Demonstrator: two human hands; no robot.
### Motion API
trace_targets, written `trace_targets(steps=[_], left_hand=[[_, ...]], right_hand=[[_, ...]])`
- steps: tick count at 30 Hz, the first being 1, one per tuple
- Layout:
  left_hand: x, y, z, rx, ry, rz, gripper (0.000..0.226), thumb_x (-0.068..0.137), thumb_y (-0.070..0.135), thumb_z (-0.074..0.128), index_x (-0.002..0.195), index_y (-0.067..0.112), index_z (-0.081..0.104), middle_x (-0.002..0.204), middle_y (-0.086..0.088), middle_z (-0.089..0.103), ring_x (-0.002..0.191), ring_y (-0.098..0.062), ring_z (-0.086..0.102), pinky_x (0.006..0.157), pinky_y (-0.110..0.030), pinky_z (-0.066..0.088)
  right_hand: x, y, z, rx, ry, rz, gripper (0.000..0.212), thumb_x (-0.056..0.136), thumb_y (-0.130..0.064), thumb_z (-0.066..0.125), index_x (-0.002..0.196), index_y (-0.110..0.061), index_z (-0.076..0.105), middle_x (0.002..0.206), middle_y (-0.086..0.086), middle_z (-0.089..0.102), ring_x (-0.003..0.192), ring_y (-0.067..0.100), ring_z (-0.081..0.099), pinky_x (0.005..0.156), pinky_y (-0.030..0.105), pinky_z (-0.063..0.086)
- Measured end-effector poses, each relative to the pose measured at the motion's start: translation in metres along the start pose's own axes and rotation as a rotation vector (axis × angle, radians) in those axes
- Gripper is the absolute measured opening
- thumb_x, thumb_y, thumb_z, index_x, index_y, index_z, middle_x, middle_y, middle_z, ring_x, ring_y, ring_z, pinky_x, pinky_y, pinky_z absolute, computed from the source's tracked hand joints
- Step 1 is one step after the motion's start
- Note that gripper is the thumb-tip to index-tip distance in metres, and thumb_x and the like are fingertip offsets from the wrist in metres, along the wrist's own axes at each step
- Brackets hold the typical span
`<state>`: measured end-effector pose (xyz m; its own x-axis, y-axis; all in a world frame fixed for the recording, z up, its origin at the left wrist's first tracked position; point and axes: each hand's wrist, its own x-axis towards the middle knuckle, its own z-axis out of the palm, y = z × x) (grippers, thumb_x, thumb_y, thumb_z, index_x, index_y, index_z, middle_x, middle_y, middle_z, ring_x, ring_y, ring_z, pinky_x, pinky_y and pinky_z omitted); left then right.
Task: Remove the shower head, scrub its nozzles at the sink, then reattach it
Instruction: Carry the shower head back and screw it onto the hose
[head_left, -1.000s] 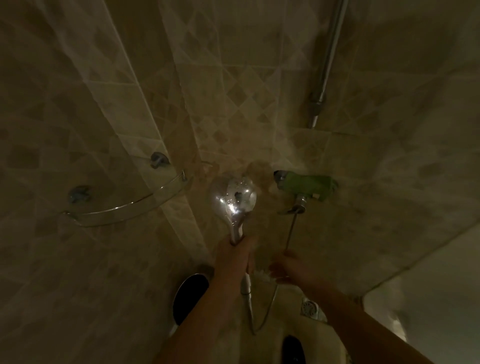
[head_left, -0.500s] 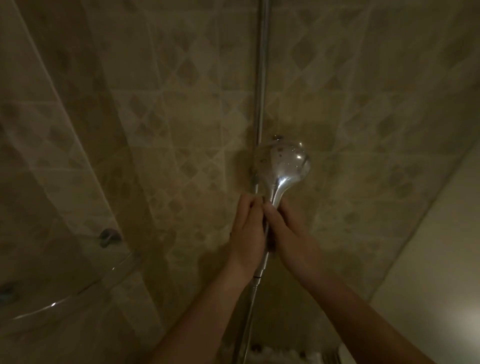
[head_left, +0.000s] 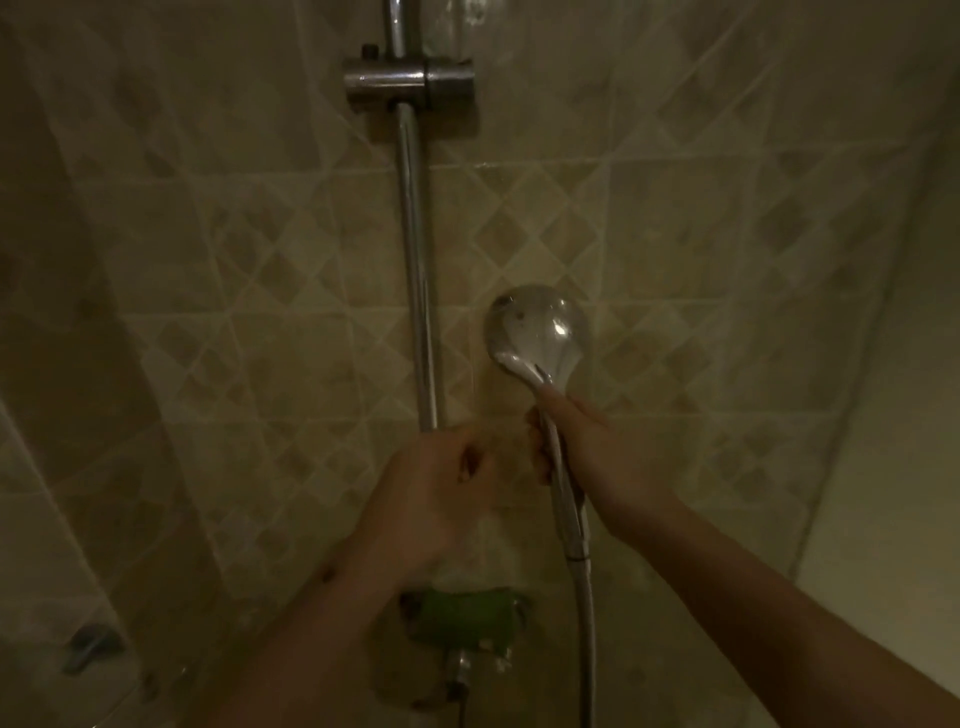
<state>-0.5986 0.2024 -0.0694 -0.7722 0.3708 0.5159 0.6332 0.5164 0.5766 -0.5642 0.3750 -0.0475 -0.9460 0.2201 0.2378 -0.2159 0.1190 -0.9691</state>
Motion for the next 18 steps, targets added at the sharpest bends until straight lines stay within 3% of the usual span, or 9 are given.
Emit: trace_targets(steps=[3,6,8,12,18], left_hand=[[0.037,0.011,-0.023,0.136,0.074,0.086,0.023,0.092,0.023,0.065,0.073,0.032,0.055,0.065,0.011,0.056,0.061,-0.005,0.056,0.057,-0.023,0.042],[0.081,0.030,-0.051,0.210,0.176,0.222,0.017,0.091,0.022,0.066,0.081,0.032,0.056,0.079,0.016,0.052,0.073,-0.002,0.054,0.062,-0.018,0.037],[0.110,0.042,-0.073,0.293,0.271,0.283,0.005,0.093,0.023,0.066,0.095,0.021,0.063,0.093,0.006,0.053,0.087,-0.011,0.053,0.071,-0.027,0.040],[0.158,0.063,-0.115,0.453,0.438,0.297,0.032,0.091,0.024,0.065,0.119,0.007,0.062,0.118,-0.017,0.055,0.111,-0.034,0.053,0.092,-0.047,0.047],[0.184,0.076,-0.144,0.574,0.501,0.394,0.050,0.088,0.019,0.063,0.136,0.009,0.059,0.137,-0.021,0.052,0.125,-0.038,0.050,0.098,-0.050,0.047]], right_hand=[[0.029,-0.041,-0.004,-0.070,-0.011,-0.135,0.062,0.088,-0.068,0.048,0.079,-0.008,0.061,0.064,0.003,0.059,0.053,0.013,0.057,0.047,0.020,0.045],[0.059,-0.087,-0.003,-0.057,-0.010,-0.260,0.056,0.087,-0.065,0.054,0.071,-0.012,0.061,0.061,0.003,0.056,0.050,0.016,0.053,0.045,0.025,0.045],[0.080,-0.117,0.000,-0.032,0.027,-0.323,0.049,0.086,-0.062,0.059,0.068,-0.016,0.058,0.058,0.003,0.050,0.047,0.017,0.047,0.042,0.027,0.040],[0.118,-0.171,0.002,-0.054,0.107,-0.434,0.048,0.086,-0.063,0.056,0.065,-0.019,0.055,0.055,0.002,0.049,0.046,0.016,0.045,0.041,0.025,0.037],[0.153,-0.237,-0.001,-0.014,0.240,-0.560,0.048,0.089,-0.058,0.054,0.060,-0.020,0.055,0.050,-0.002,0.049,0.041,0.011,0.045,0.039,0.022,0.037]])
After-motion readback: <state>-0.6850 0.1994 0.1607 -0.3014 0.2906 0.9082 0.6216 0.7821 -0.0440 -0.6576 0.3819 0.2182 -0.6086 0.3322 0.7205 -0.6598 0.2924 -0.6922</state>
